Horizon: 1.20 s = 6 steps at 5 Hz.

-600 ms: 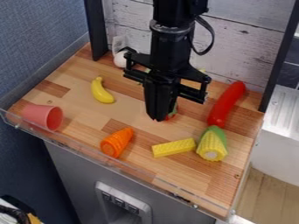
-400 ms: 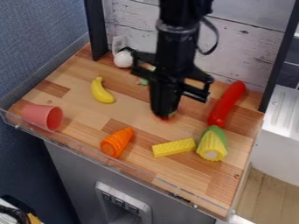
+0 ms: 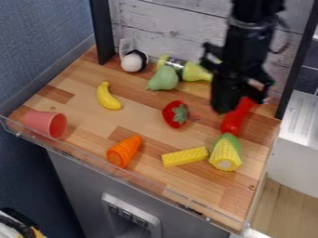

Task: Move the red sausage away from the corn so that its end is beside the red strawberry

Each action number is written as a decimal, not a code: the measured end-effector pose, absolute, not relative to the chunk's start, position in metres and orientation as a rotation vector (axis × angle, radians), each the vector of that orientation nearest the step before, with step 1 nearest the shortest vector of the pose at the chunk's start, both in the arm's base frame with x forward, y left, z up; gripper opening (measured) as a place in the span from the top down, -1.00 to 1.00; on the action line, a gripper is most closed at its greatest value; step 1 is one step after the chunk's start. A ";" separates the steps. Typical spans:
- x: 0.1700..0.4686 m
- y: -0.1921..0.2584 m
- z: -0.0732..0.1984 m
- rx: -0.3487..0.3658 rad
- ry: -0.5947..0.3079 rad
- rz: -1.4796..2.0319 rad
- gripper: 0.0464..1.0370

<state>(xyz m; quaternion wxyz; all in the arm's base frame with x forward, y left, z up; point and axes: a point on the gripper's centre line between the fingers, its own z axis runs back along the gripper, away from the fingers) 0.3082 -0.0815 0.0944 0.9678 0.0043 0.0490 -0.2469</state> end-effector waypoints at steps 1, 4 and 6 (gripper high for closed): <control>0.328 -0.094 0.092 0.007 0.100 -0.731 0.96; 0.368 -0.104 0.081 0.008 0.119 -1.062 0.95; 0.372 -0.105 0.067 0.007 0.114 -0.746 0.58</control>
